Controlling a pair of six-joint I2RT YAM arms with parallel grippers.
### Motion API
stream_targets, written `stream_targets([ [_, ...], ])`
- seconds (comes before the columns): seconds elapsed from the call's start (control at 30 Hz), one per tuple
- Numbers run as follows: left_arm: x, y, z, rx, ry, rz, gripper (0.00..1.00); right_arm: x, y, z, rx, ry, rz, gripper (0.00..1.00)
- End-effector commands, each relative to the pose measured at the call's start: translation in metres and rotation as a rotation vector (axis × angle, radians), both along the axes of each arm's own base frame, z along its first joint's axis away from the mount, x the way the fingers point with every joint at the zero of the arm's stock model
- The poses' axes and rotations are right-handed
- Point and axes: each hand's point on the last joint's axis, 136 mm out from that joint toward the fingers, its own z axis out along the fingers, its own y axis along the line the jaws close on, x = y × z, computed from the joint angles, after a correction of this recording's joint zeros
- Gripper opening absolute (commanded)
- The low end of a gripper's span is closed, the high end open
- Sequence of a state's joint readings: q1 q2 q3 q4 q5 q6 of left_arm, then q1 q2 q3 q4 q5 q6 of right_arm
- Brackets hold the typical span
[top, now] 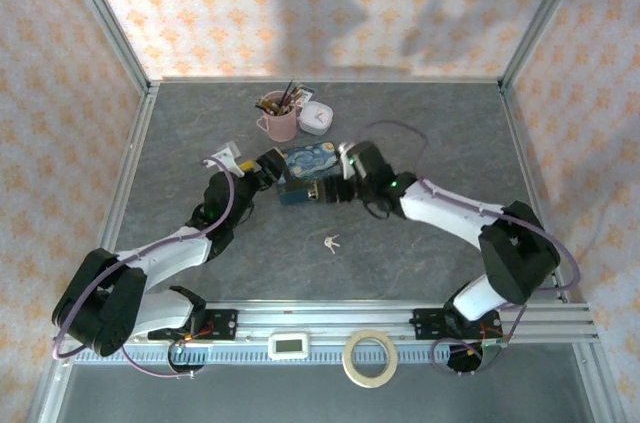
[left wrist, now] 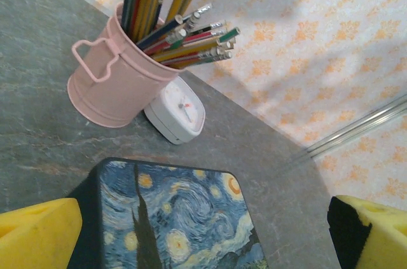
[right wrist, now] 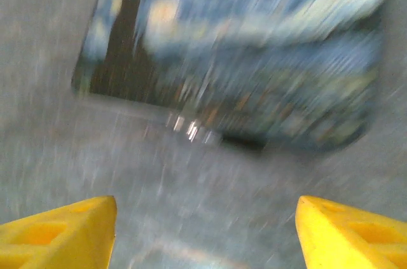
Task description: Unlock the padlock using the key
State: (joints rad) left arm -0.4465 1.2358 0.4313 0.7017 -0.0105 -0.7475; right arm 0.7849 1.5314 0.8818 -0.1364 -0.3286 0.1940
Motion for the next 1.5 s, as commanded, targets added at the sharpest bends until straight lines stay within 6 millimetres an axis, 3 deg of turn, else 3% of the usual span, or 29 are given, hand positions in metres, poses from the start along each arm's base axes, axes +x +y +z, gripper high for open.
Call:
stream_targets([
  [0.0,0.007,-0.003,0.009,-0.034,-0.006,0.027,0.99,0.002,0.005,-0.008,-0.010,-0.001,-0.043,0.74],
  [0.27,-0.004,0.006,0.000,-0.054,0.009,0.059,0.99,0.053,0.020,-0.021,-0.158,-0.161,-0.042,0.76],
  [0.47,-0.013,0.018,0.000,-0.044,0.006,0.098,0.99,0.070,0.030,-0.036,-0.205,-0.191,-0.027,0.76],
  [0.67,-0.016,0.022,0.007,-0.047,-0.013,0.108,0.99,0.054,0.049,-0.044,-0.101,-0.103,0.040,0.71],
  [0.97,-0.017,0.020,0.013,-0.075,-0.027,0.097,0.99,0.013,0.069,-0.035,0.104,0.101,0.104,0.66],
  [1.23,-0.022,0.025,0.013,-0.082,-0.034,0.111,0.99,0.008,0.038,-0.031,0.015,0.068,0.042,0.68],
  [1.4,-0.023,0.022,0.012,-0.084,-0.027,0.094,0.99,0.009,-0.005,-0.035,-0.194,0.027,-0.058,0.66],
  [1.47,-0.023,0.019,0.012,-0.083,-0.025,0.086,0.99,-0.001,-0.015,-0.040,-0.247,0.046,-0.071,0.64],
])
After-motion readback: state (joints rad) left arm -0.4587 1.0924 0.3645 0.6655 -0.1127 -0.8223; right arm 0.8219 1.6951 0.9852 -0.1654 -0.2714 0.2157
